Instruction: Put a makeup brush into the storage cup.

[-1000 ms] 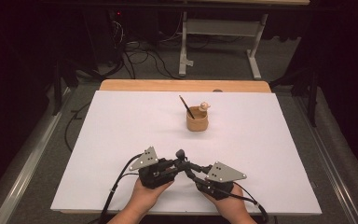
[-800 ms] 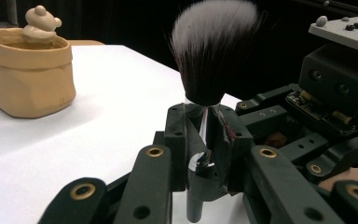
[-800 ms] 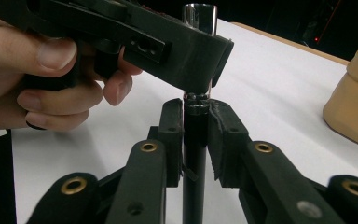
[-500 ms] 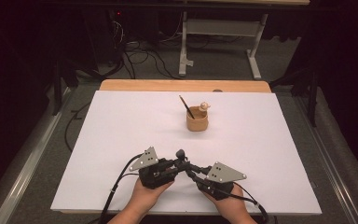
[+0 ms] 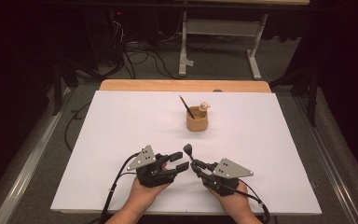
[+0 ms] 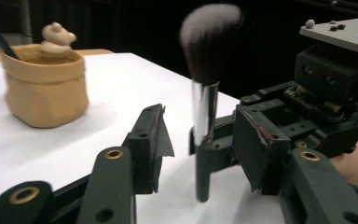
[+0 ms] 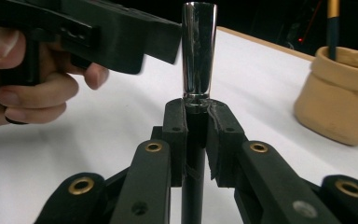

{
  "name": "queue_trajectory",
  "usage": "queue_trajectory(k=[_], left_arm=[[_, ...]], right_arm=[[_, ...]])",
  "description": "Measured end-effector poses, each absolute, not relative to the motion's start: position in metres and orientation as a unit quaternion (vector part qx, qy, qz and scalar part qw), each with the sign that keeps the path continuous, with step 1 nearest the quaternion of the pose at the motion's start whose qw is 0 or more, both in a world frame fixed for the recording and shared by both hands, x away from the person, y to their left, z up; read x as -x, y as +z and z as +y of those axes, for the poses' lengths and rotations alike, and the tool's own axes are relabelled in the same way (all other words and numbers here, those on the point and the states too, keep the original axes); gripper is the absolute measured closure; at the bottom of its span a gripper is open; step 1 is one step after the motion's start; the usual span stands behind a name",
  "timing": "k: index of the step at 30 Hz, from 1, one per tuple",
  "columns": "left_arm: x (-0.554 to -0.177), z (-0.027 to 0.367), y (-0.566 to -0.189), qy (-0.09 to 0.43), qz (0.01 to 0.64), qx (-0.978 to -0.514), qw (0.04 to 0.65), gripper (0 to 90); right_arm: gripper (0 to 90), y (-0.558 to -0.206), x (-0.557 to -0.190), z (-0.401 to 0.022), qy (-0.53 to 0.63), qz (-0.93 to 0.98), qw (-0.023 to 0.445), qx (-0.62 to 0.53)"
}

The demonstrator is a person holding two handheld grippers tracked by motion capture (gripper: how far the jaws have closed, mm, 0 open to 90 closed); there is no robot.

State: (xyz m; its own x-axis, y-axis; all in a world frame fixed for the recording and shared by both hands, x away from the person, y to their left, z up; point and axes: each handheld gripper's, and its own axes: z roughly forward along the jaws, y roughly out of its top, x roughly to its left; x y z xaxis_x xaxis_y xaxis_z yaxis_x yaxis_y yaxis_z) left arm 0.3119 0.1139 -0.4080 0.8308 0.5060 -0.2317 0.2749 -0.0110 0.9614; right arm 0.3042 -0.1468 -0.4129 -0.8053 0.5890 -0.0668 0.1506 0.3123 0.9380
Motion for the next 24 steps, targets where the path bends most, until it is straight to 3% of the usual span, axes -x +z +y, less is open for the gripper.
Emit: queue_trajectory(k=[8, 24], left_arm=[[-0.318, 0.125, -0.406, 0.129, 0.299, -0.711, 0.623, 37.8], [-0.32, 0.161, -0.4, 0.166, 0.332, -0.721, 0.586, 23.5]], right_arm=[[81.2, -0.41, -0.309, -0.162, 0.537, 0.775, 0.22, -0.252], [81.2, -0.407, -0.316, -0.177, 0.54, 0.761, 0.234, -0.274]])
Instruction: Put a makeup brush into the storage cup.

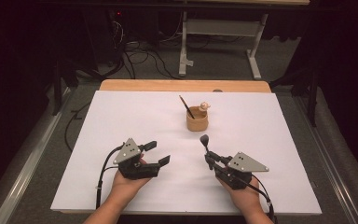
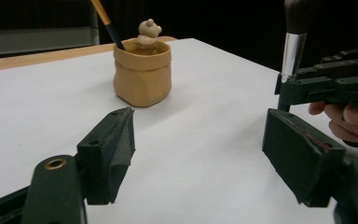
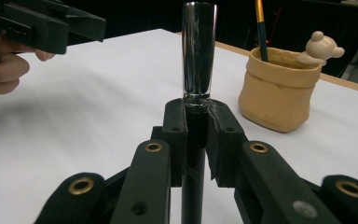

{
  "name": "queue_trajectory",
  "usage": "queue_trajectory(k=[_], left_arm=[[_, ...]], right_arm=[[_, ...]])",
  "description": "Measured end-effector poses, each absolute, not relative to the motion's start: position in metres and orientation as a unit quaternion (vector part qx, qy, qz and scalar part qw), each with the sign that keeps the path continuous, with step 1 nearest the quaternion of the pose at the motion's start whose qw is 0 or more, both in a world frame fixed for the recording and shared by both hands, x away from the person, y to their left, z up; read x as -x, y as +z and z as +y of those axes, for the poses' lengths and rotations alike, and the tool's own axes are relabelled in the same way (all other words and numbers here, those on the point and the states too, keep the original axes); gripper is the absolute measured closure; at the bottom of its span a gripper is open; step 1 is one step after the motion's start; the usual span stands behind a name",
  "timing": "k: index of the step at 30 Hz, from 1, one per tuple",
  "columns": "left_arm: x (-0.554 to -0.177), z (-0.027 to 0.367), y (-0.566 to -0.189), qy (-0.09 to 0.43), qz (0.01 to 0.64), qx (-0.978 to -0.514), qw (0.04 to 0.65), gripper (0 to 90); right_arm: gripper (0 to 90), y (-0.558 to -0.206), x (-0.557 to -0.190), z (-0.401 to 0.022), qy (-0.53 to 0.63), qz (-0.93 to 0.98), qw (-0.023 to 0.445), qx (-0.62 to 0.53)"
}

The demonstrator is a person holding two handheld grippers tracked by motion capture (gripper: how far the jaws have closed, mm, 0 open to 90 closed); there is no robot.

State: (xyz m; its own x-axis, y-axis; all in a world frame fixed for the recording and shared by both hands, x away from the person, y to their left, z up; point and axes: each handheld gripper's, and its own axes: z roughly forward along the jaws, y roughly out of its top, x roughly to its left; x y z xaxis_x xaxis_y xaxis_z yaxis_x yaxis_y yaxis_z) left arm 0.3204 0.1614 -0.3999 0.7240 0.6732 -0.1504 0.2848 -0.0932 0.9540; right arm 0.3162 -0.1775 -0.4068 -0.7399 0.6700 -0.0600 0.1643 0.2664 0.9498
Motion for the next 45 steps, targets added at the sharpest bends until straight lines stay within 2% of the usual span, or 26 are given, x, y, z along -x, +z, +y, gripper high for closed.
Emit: queue_trajectory(k=[11, 21, 28, 45], left_arm=[[-0.318, 0.195, -0.399, 0.191, 0.36, -0.716, 0.567, 15.2], [-0.316, 0.202, -0.412, 0.203, 0.368, -0.714, 0.56, 3.5], [-0.315, 0.203, -0.417, 0.198, 0.368, -0.716, 0.559, 0.2], [-0.313, 0.207, -0.416, 0.2, 0.366, -0.71, 0.567, 0.0]], right_arm=[[81.2, -0.402, -0.317, -0.189, 0.542, 0.751, 0.247, -0.286], [81.1, -0.401, -0.321, -0.194, 0.537, 0.746, 0.261, -0.295], [81.1, -0.402, -0.325, -0.197, 0.533, 0.742, 0.264, -0.309], [81.2, -0.394, -0.331, -0.202, 0.532, 0.736, 0.274, -0.316]])
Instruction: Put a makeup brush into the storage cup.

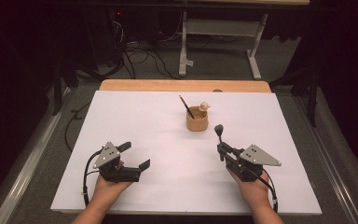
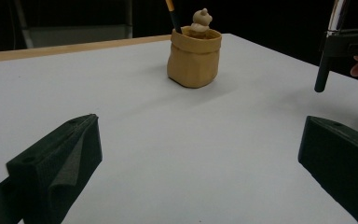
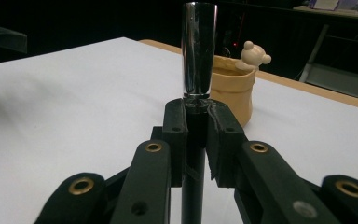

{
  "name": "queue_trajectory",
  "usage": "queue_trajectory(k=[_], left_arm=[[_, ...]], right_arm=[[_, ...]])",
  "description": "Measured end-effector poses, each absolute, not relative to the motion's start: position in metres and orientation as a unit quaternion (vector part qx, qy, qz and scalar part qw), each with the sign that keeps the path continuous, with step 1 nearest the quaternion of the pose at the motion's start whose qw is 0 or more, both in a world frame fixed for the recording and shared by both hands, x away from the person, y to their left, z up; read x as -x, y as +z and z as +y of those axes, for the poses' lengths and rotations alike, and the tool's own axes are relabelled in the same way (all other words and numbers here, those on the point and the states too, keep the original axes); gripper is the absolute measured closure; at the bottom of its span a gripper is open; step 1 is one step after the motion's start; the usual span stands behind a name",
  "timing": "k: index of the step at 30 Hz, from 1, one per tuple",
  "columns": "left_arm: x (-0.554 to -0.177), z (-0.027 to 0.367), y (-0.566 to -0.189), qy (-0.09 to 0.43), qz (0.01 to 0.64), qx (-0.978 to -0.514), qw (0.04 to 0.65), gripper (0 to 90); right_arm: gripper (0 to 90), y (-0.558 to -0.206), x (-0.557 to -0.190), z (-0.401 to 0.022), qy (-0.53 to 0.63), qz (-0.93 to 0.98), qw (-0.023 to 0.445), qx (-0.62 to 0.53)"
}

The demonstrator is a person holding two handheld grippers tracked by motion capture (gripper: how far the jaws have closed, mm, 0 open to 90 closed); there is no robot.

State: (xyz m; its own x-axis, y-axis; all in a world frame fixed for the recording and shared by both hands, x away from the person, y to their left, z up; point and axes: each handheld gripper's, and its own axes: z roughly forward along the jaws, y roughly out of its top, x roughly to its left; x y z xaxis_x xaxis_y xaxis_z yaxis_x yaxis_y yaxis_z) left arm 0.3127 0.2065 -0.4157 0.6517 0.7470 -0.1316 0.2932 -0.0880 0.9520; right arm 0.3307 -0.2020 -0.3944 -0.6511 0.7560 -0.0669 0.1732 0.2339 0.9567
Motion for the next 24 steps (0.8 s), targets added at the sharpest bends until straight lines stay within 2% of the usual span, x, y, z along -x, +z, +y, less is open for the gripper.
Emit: queue_trajectory(k=[24], left_arm=[[-0.31, 0.209, -0.413, 0.197, 0.36, -0.706, 0.577, 0.1]], right_arm=[[81.2, -0.358, -0.36, -0.186, 0.537, 0.727, 0.28, -0.324]])
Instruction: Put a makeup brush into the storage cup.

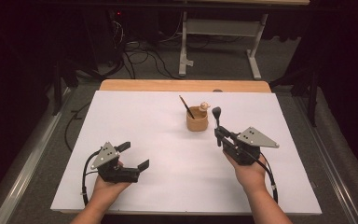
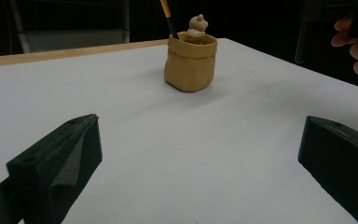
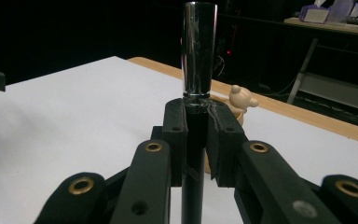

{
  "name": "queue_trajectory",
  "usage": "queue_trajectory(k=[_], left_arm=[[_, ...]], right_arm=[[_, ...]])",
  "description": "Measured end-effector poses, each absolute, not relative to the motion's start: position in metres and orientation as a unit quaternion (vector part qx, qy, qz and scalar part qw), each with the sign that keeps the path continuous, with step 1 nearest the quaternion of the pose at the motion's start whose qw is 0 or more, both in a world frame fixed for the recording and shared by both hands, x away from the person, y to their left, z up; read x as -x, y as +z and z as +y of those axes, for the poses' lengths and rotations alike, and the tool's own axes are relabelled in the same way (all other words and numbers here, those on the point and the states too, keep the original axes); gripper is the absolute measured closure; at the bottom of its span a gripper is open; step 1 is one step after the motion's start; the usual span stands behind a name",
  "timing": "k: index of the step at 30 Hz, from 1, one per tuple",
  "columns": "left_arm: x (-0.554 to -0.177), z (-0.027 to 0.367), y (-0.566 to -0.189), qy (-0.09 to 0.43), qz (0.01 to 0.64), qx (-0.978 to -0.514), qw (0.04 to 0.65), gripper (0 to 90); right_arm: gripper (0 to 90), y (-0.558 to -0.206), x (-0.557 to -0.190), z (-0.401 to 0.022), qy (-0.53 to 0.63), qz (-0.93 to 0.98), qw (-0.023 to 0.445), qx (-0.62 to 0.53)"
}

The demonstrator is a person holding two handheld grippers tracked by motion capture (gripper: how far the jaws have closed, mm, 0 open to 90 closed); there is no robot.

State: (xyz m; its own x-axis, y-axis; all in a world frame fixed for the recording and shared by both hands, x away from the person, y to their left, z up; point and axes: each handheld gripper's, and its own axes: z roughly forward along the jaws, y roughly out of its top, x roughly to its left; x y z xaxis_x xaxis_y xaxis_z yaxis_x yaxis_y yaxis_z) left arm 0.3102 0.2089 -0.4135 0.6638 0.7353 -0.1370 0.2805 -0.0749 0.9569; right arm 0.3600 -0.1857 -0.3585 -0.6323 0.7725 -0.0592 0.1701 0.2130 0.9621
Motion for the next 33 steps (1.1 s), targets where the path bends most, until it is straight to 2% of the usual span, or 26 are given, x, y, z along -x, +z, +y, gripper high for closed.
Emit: queue_trajectory(k=[33], left_arm=[[-0.308, 0.208, -0.412, 0.189, 0.354, -0.705, 0.585, 0.2]], right_arm=[[81.2, -0.364, -0.416, -0.164, 0.513, 0.729, 0.275, -0.36]])
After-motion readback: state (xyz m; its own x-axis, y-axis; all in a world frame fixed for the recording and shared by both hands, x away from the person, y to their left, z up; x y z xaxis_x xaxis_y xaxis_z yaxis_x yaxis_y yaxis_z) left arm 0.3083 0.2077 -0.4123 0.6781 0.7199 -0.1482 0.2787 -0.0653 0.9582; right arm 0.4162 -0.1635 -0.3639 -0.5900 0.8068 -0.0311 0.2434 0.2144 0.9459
